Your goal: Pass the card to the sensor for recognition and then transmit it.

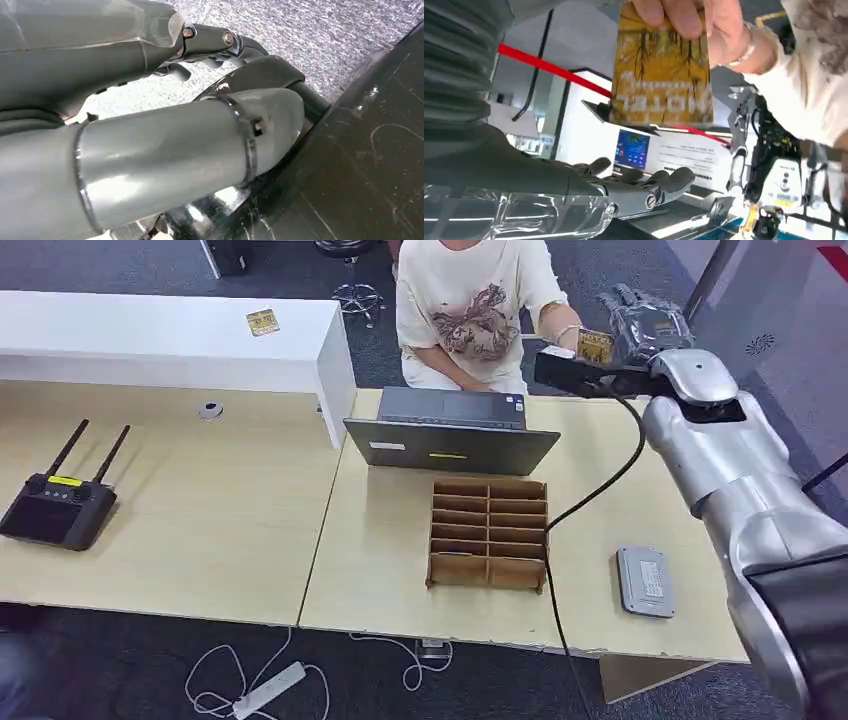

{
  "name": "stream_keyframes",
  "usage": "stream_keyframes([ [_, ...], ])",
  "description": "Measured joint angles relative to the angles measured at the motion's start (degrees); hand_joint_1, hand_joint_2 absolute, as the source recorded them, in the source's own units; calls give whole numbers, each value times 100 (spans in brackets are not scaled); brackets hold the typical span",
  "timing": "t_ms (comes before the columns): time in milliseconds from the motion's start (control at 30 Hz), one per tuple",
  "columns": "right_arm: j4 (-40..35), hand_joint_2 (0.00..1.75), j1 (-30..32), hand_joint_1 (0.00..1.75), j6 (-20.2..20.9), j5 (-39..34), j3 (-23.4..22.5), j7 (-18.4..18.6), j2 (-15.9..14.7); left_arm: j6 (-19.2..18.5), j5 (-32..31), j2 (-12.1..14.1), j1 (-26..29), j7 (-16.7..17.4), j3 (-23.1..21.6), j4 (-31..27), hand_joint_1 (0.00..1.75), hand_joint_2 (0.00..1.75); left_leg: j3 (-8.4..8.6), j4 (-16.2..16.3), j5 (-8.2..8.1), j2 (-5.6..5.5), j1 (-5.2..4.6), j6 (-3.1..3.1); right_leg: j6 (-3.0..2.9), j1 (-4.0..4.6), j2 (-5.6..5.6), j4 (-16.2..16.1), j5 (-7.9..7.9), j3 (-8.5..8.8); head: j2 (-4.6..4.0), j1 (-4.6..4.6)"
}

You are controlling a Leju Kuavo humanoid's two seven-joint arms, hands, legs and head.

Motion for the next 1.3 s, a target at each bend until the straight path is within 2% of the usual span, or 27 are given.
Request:
stream_keyframes([
  [67, -39, 175, 21, 0, -70, -363, -149, -193, -17, 17, 9, 0, 2, 0, 0, 0, 0, 0, 0, 0, 0, 0, 0, 0, 0, 0, 0, 0, 0, 0, 0, 2],
  [133, -110, 175, 99, 0, -6, -1226, -438, -615, -39, 50, 26, 0, 9, 0, 0, 0, 0, 0, 0, 0, 0, 0, 0, 0, 0, 0, -1, 0, 0, 0, 0, 2],
  [167, -190, 175, 170, 0, 104, -1706, -711, -877, -48, 59, 37, 0, 14, 0, 0, 0, 0, 0, 0, 0, 0, -1, 0, 0, 0, 0, -2, 0, 0, 0, 0, -2],
  [267, -413, 175, 386, 0, 427, -2617, -1423, -1358, -76, 114, 52, 0, 27, 0, 0, 0, 0, 0, -2, 0, 0, -1, 0, 0, 0, 0, -4, -1, 0, 1, 0, 0],
  [467, -1076, 175, 974, 0, 897, -4116, -2142, -1639, -164, 170, 74, 0, 34, 2, 0, 0, 0, 0, -1, 1, -1, -1, 0, 0, 0, 0, -2, -2, 0, 1, 0, 0],
  [633, -1756, 175, 1614, 0, 958, -5034, -2192, -1506, -326, 230, 120, 0, 44, 9, 0, 0, 0, 0, -1, 1, -1, -2, 0, 0, 0, 1, -4, -1, 0, 0, 0, 0],
  [833, -2621, 175, 2398, 0, 997, -6026, -2188, -1648, -581, 256, 164, 0, 51, 9, 0, 0, 0, 0, -2, 0, -1, 0, 0, 0, 0, 1, -2, -1, -1, -1, 0, 0],
  [967, -3190, 175, 2904, 0, 1225, -6645, -2214, -1786, -802, 288, 216, 0, 62, 9, 0, 0, 0, 0, -6, 1, -1, -4, -1, 1, 0, 0, -8, -2, -1, -1, 0, 2],
  [1133, -3863, 175, 3420, 0, 1528, -7410, -2384, -1790, -1025, 304, 249, -2, 68, 9, 0, 0, 0, 0, -5, 1, -2, -2, -1, 1, 0, 0, -4, -3, -1, -1, 0, 0],
  [1300, -4674, 175, 4286, 0, 1522, -7700, -2456, -1974, -1136, 315, 291, -9, 71, 26, 0, 0, 0, 0, -6, 0, -3, -5, 2, 0, 0, 2, -7, -4, -2, -1, 0, 2],
])
